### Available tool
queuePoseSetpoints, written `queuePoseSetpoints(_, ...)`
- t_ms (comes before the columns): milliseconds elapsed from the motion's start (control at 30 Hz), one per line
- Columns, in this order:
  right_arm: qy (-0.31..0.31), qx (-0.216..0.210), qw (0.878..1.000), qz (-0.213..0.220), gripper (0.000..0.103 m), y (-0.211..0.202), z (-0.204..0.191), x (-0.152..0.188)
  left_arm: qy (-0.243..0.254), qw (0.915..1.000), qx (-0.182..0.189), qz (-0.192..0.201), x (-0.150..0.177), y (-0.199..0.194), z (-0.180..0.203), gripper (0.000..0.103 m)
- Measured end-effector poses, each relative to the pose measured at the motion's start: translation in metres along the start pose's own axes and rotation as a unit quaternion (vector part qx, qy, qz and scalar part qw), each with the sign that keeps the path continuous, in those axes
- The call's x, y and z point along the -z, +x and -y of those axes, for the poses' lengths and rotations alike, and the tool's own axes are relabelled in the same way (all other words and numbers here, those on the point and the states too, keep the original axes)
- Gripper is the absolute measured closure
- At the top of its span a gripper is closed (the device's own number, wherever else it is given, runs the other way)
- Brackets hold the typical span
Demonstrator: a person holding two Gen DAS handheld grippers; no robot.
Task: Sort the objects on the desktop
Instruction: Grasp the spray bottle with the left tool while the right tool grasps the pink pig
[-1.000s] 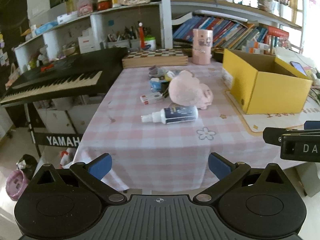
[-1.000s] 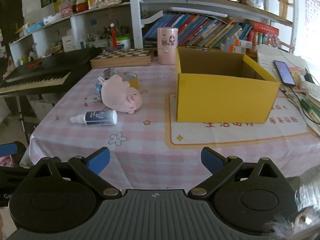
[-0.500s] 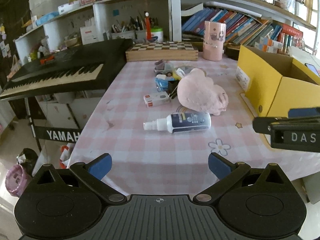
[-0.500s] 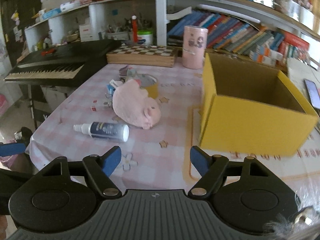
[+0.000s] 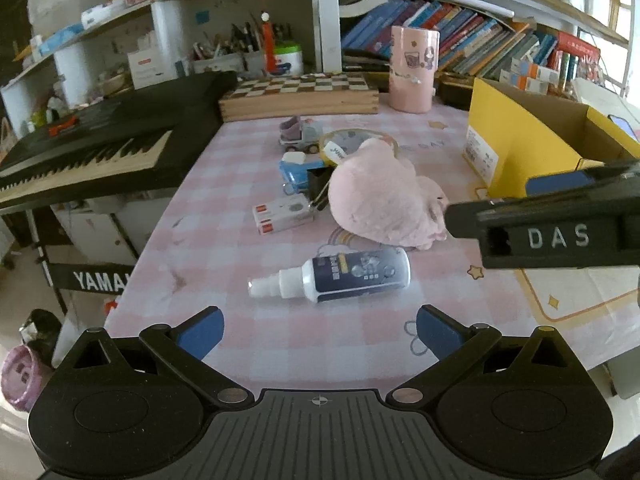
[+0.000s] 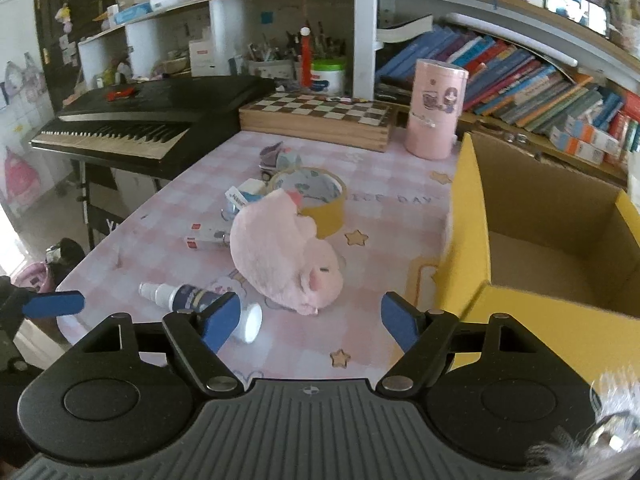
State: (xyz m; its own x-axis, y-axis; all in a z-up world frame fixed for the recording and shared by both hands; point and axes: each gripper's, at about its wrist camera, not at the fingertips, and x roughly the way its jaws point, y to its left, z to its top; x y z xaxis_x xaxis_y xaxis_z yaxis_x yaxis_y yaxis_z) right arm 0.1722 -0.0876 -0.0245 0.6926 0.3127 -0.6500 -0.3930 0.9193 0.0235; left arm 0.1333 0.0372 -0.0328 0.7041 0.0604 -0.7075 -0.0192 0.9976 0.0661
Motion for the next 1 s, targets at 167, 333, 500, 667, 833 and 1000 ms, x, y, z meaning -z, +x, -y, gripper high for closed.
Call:
queuePoseSetpoints(167, -0.01, -0.01, 1.0, -0.005, 0.025, 0.015, 0.003, -0.01, -0.013, 0.9997, -0.009, -0.016, -0.006, 0.012, -0.003, 0.005)
queuePoseSetpoints(333, -0.02, -0.026, 0.999, -0.012, 0.025, 0.029, 0.005, -0.019, 0.015, 0.9998, -0.004, -0.014, -0.011, 0.022, 0.002, 0.009)
queuePoseSetpoints(500, -0.03, -0.046, 0.998, -0.024, 0.025, 0.046, 0.007, -0.031, 0.106, 0.9943, 0.009, -0.004, -0.016, 0.031, 0.013, 0.01)
queuePoseSetpoints(667, -0.048, -0.063, 0.996, -0.049, 0.024, 0.066, 0.009, -0.041, 0.169, 0.985, 0.033, -0.017, -0.023, 0.05, 0.014, 0.019)
queuePoseSetpoints(833, -0.074, -0.093, 0.989, -0.084, 0.024, 0.088, 0.007, -0.049, 0.194, 0.9791, 0.051, -0.036, -0.028, 0.066, 0.012, 0.029)
queuePoseSetpoints(1000, -0.106, -0.099, 0.985, -0.097, 0.023, 0.106, 0.001, -0.054, 0.203, 0.9756, 0.069, -0.045, -0.035, 0.079, 0.011, 0.031)
